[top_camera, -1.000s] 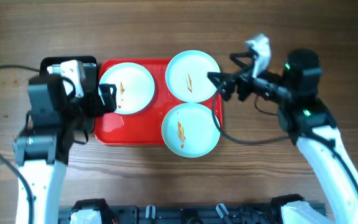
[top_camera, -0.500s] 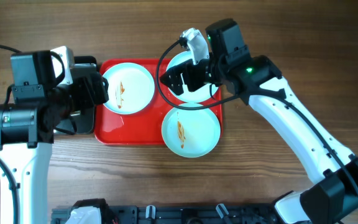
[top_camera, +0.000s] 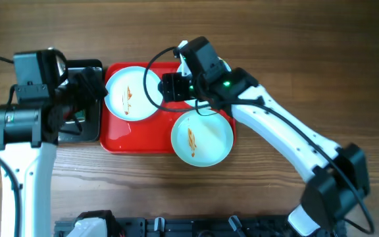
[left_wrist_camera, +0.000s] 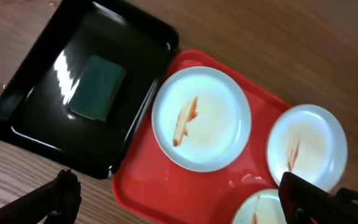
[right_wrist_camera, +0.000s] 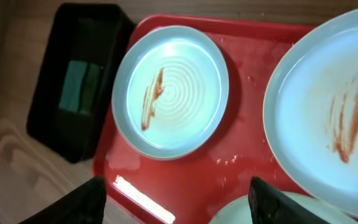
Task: Clean dirty plates on tray and stack at the side
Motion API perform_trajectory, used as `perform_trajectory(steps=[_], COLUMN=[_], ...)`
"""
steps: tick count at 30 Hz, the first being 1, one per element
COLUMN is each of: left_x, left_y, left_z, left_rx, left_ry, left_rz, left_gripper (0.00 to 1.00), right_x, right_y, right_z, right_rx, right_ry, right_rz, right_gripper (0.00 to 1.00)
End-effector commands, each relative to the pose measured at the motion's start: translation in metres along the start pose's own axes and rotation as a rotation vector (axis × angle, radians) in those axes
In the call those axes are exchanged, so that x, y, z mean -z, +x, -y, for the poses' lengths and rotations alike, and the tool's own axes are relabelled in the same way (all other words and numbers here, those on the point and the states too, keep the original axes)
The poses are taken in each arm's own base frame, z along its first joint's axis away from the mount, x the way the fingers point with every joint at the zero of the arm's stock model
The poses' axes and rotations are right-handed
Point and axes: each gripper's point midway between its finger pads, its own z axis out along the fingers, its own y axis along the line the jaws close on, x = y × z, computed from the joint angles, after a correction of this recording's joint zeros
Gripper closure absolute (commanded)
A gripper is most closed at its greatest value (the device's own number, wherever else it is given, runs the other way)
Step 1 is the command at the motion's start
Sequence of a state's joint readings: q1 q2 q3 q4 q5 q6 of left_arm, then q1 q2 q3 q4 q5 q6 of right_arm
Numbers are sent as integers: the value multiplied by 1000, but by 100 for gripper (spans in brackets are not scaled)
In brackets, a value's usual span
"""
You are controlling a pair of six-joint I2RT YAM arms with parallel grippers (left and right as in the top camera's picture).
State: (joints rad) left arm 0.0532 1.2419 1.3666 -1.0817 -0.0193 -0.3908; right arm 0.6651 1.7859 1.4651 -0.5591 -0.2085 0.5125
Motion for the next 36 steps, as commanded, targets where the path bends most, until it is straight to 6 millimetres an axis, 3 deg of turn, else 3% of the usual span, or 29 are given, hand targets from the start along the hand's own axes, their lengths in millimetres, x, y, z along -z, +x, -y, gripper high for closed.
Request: perform_trajectory(steps=[1,5,7,11,17,22,25,28,29,34,36], left_x=[-27,-69,-79,-88,-88,-88,-95,-106,-111,-122,-126], left_y=[-6,-5,-7,-13,-20,-21,-18,-11,-9,8,17], left_z=[-7,-15,-23,-36,-41,-41,-44,-47,-48,-55,-59], left_rx=[40,52,70,105,108,109,105,100,99,96,129], left_ry=[-80,-133,-154,-176,-194,-194,-208,-222,-228,-266,-292], left_rz=[-27,-101,-117,-116,-86,-83,-96,-128,-141,-223,-262], left_gripper=[0,0,0,0,0,0,0,0,0,1,10], right_x=[-30,-73,-92,-125,-153,-170,-173,-171,-169,-148,-144], right_y=[-7,-25,-23,-5,12,27,44,56,61,65,66], right_z=[-4,-6,1,24,46,53,55,56,58,64,70], right_rx=[-48,-73,-91,-117,-130,-127,-107,-113,-138,-150,-155], right_ry=[-18,-2,16,73,129,142,191,222,238,301,330], right_rz=[-19,-58,-75,-116,-148,-180,-216,-249,-270,-339,-350], right_gripper=[31,44,48,49,50,66,69,93,95,96,96])
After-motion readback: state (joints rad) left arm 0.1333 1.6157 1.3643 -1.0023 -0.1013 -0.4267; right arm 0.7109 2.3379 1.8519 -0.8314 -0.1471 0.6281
